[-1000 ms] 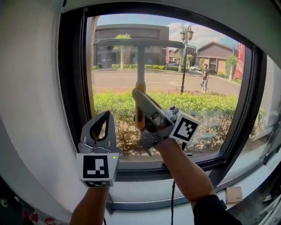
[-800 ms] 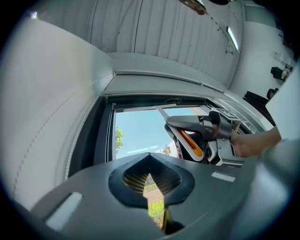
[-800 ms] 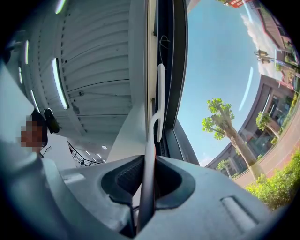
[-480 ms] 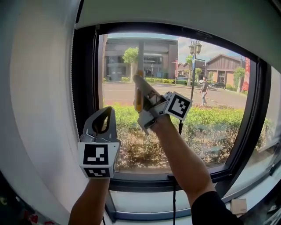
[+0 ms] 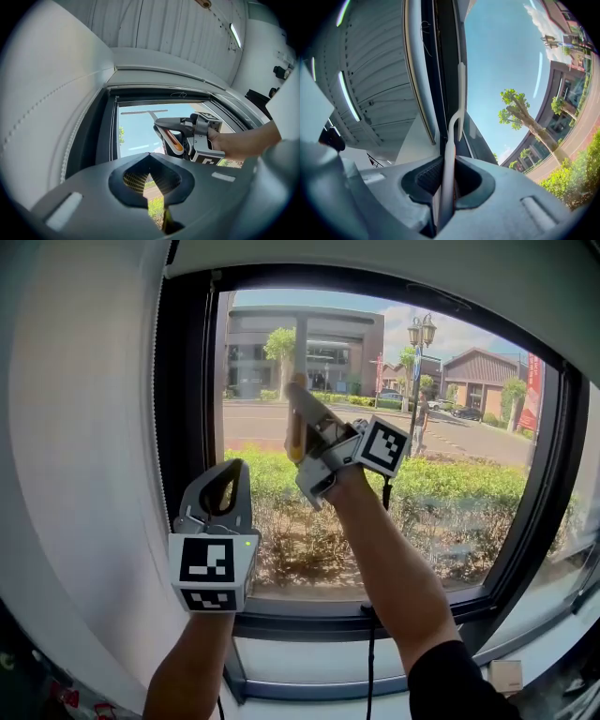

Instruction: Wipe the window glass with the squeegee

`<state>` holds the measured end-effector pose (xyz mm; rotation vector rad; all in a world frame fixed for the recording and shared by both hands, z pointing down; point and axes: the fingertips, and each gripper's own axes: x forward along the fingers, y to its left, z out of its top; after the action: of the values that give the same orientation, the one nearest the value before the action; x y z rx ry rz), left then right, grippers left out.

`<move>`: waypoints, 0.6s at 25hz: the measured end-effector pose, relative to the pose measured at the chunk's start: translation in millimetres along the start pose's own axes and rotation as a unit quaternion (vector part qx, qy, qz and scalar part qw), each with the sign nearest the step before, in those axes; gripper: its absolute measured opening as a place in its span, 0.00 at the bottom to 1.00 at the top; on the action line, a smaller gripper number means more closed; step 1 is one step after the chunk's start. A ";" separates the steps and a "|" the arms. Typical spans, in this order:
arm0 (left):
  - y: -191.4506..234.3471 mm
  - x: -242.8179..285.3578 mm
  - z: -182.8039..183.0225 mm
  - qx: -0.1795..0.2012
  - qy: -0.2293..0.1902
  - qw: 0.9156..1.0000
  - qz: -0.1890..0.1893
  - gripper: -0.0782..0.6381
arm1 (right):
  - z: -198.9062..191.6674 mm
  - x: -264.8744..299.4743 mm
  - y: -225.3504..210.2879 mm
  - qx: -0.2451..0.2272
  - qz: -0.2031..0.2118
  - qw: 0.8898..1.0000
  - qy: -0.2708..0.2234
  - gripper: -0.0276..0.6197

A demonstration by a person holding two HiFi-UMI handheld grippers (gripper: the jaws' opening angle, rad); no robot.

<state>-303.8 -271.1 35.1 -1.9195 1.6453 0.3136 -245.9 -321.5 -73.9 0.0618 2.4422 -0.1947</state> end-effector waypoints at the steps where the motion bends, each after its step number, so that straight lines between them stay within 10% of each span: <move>1: -0.6 -0.8 -1.7 -0.001 0.002 1.000 0.000 0.12 | -2.0 -0.5 0.3 0.001 0.000 1.000 0.002 0.11; 15: -15.0 -20.2 -26.1 -0.017 0.025 1.000 -0.003 0.12 | -38.6 -36.4 -4.2 0.031 -0.025 0.999 0.015 0.11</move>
<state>-298.7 -268.3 70.8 -1.9726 1.6755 0.2959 -242.7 -319.5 -20.8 0.0299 2.4698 -0.2930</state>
